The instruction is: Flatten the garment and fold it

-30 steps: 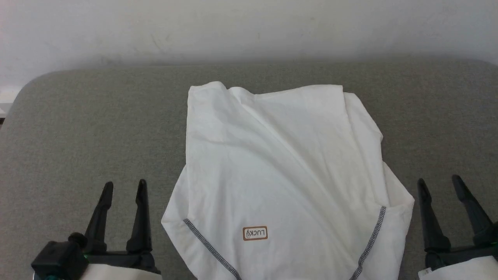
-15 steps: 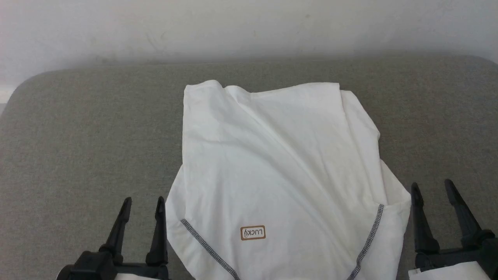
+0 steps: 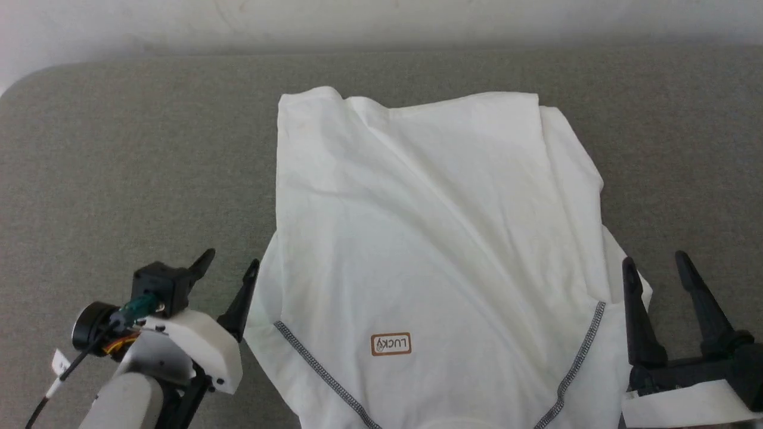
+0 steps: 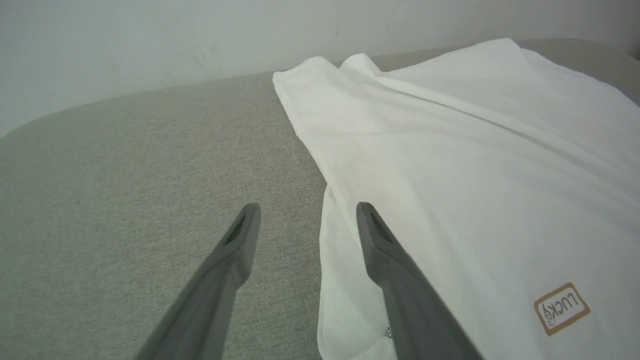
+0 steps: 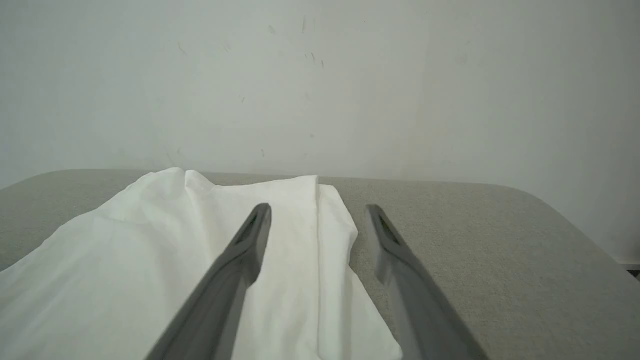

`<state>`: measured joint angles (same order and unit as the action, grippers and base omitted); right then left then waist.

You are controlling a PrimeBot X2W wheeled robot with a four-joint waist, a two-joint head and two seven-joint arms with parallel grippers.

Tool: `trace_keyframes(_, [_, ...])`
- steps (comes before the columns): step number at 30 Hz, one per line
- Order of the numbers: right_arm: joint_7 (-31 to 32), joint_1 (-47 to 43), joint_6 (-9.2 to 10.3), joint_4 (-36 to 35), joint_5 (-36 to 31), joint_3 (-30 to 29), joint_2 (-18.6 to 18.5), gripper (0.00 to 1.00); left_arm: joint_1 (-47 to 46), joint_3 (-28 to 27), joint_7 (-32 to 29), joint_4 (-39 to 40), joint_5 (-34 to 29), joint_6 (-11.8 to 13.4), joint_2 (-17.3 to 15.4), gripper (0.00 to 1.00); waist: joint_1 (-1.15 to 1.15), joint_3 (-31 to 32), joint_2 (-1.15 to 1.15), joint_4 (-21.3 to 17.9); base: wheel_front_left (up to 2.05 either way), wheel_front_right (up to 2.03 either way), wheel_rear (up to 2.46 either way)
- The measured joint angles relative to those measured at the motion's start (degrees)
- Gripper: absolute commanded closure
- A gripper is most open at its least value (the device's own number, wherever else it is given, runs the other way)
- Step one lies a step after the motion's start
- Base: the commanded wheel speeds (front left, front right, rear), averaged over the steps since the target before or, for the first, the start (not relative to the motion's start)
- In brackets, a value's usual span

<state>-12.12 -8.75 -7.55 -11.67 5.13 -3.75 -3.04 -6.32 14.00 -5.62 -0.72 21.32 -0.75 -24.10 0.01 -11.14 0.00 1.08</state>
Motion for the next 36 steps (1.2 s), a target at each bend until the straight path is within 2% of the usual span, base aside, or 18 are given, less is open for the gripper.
trace_keyframes(7, [0.47, 2.12, 0.0, -0.46, 0.0, 0.09, 0.01, 0.0, -6.29, 3.14, -7.51, -4.12, 0.64, -2.4, -0.3, 0.0, 0.01, -4.61, 0.0, 0.01, 0.0, 0.0, 0.0])
trace_keyframes(23, [0.48, 3.94, 0.0, -0.27, 0.43, -0.23, 0.0, 0.0, -10.9, 4.99, -13.19, -7.45, 3.5, -4.38, -1.52, 0.0, -0.01, -9.43, 0.0, -0.2, 0.0, 0.0, 0.0])
trace_keyframes(24, [0.48, 4.0, 0.0, -0.29, 0.43, -0.26, 0.0, 0.0, -11.17, 5.02, -13.49, -7.47, 3.67, -4.7, -1.63, 0.22, -0.01, -9.57, 0.0, -0.17, 0.0, 0.0, 0.0])
trace_keyframes(25, [0.49, 4.01, 0.0, -0.29, 0.43, -0.3, 0.0, 0.0, -11.42, 5.06, -13.91, -7.47, 3.97, -4.77, -1.75, 0.54, -0.01, -9.71, 0.0, -0.12, 0.0, 0.0, 0.0])
trace_keyframes(26, [0.51, 4.04, 0.0, -0.27, 0.43, -0.32, 0.0, 0.0, -11.56, 5.1, -14.13, -7.45, 4.15, -4.79, -1.85, 0.65, -0.01, -9.86, 0.0, -0.07, 0.0, 0.0, 0.0])
trace_keyframes(27, [0.52, 4.06, 0.0, -0.27, 0.43, -0.34, 0.0, 0.0, -11.76, 5.1, -14.51, -7.42, 4.53, -4.82, -2.0, 0.89, -0.01, -10.02, 0.0, 0.0, 0.0, 0.0, 0.0])
trace_keyframes(28, [0.55, 4.11, 0.0, -0.27, 0.43, -0.35, 0.0, 0.0, -11.93, 5.15, -14.8, -7.33, 4.93, -4.85, -2.24, 1.0, -0.01, -10.18, 0.0, 0.08, 0.0, 0.0, 0.0])
trace_keyframes(36, [0.99, 5.11, 0.0, -0.21, 0.43, -0.57, 0.01, 0.0, -12.57, 6.53, -16.02, -5.99, 9.06, -5.73, -2.97, 1.0, -0.01, -11.14, 0.0, 0.85, 0.0, 0.0, 0.0])
